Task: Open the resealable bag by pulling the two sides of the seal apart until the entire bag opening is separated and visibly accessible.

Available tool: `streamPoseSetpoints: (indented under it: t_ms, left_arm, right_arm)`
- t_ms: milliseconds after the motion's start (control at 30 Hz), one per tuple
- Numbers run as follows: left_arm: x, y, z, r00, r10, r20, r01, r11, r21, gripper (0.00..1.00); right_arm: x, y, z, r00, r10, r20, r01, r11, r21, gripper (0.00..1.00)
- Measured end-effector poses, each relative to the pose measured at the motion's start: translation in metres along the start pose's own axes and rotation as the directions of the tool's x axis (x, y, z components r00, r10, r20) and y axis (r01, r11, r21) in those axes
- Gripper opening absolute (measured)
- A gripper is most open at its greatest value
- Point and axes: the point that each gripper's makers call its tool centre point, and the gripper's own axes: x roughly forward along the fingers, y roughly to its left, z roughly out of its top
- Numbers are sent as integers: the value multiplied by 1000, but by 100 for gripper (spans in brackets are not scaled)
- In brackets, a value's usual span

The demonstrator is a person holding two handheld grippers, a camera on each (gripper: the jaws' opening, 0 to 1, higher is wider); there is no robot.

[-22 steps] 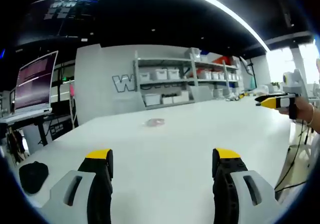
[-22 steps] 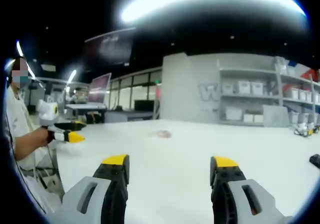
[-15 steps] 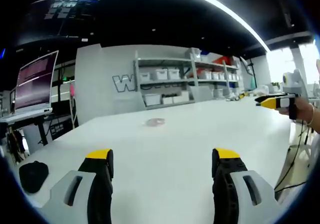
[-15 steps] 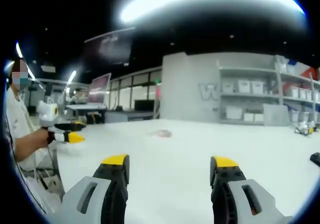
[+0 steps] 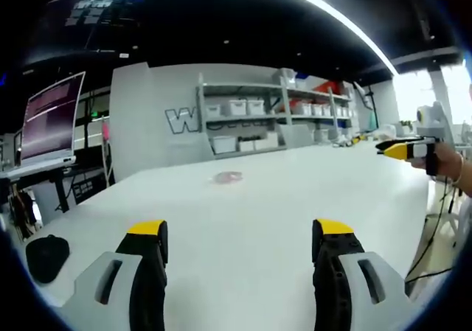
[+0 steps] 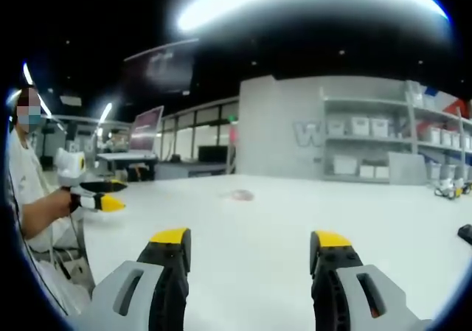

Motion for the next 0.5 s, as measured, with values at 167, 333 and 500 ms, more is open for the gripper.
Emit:
streamPoseSetpoints:
  t_ms: [167,333,500]
  left_arm:
    - [1,0,-1,1000,-1,-2,1,1000,-2,78]
    - [1,0,-2,1000,-2,-5,2,1000,-1,78]
    - [1,-1,-2,1000,-4,-6,4,1000,1,78]
  right_arm:
    - [0,-1,-1,1000,0,-3,0,1000,0,65]
    - [0,-1,-1,1000,0,-3,0,1000,0,65]
    - [1,-1,-1,1000,0,-2,0,1000,-1,65]
